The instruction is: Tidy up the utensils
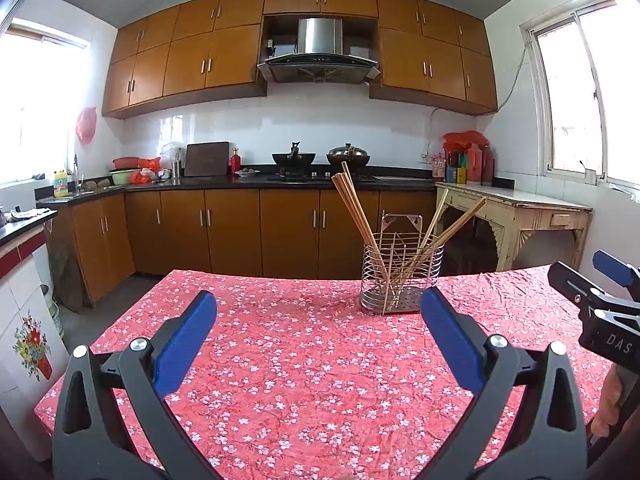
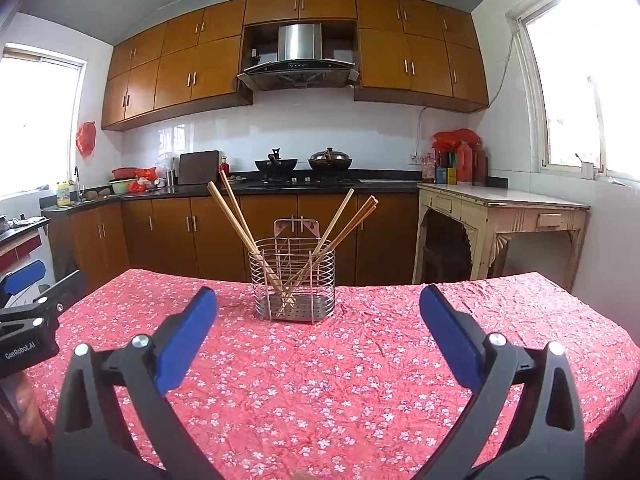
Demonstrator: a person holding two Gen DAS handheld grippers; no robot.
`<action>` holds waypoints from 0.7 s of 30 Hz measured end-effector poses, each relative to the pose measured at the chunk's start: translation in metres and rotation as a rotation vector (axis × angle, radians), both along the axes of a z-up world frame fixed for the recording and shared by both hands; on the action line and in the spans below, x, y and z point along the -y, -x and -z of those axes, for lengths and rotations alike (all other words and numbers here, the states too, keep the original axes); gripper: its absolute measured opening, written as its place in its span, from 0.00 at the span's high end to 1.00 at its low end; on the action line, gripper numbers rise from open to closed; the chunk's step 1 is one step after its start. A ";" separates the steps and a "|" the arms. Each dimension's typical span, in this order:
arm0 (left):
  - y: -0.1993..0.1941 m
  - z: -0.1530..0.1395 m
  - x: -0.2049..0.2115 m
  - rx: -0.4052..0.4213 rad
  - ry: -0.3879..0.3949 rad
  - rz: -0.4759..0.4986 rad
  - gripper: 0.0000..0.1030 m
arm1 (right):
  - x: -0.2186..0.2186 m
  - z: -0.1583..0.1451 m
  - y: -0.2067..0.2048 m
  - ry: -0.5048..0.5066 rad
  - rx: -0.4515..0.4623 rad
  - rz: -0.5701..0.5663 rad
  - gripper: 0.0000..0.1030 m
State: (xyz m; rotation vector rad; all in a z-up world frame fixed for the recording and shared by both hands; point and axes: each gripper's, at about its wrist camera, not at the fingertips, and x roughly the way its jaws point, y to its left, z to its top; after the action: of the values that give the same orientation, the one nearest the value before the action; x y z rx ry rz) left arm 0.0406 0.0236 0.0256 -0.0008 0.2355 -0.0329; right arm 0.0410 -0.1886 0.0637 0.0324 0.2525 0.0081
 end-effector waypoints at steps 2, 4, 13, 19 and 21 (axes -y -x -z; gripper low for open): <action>0.000 0.000 0.000 0.000 0.001 0.001 0.02 | 0.001 0.000 0.000 0.000 0.000 0.001 0.04; 0.000 0.000 0.001 -0.001 0.001 0.002 0.02 | 0.001 0.001 0.000 -0.003 0.000 0.003 0.04; -0.002 0.001 0.000 -0.013 0.004 0.000 0.02 | 0.002 0.002 -0.002 -0.007 -0.006 0.004 0.04; -0.001 0.001 0.001 -0.015 0.004 0.003 0.02 | 0.002 0.003 -0.002 -0.006 -0.005 0.001 0.04; -0.001 0.001 0.001 -0.014 0.006 0.002 0.02 | 0.002 0.003 -0.002 -0.006 -0.005 0.001 0.04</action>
State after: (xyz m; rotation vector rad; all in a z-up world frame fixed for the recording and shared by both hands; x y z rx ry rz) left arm 0.0418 0.0226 0.0245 -0.0072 0.2492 -0.0352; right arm 0.0428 -0.1905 0.0605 0.0384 0.2578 0.0076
